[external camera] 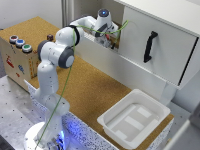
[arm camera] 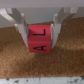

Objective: Place the grasped pink block inside the left cabinet

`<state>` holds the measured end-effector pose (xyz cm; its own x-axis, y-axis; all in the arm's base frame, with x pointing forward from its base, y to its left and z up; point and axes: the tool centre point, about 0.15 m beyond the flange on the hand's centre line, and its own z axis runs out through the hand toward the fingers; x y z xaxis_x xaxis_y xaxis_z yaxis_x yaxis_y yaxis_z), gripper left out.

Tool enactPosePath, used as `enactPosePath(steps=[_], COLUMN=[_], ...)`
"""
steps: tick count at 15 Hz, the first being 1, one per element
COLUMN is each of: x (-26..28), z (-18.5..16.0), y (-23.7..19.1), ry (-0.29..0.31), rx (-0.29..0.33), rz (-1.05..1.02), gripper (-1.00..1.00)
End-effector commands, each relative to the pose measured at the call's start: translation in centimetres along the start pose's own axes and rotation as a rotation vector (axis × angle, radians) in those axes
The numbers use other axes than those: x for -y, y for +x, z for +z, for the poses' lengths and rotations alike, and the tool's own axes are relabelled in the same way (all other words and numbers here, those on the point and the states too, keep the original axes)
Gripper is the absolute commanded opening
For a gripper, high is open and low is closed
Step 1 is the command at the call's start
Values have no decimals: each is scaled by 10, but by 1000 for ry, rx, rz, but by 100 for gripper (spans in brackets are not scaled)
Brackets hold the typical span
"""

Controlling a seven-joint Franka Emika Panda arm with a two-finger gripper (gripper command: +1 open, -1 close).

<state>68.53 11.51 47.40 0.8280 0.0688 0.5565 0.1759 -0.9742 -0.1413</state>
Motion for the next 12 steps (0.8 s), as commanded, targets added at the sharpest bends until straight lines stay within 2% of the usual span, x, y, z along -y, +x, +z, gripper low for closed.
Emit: enactPosePath(steps=[1,3,7,10,12], x=[10,7,-4,-2,2], z=[-29,-48,-75,-87,-92], y=[-12,-32,-69,-93,-117], ry=[-108,-106,-74,-53,-16], rx=[7,-1,38,111,192], rz=[8,6,-6,-89,-170], gripper=[100,100,100,100,100])
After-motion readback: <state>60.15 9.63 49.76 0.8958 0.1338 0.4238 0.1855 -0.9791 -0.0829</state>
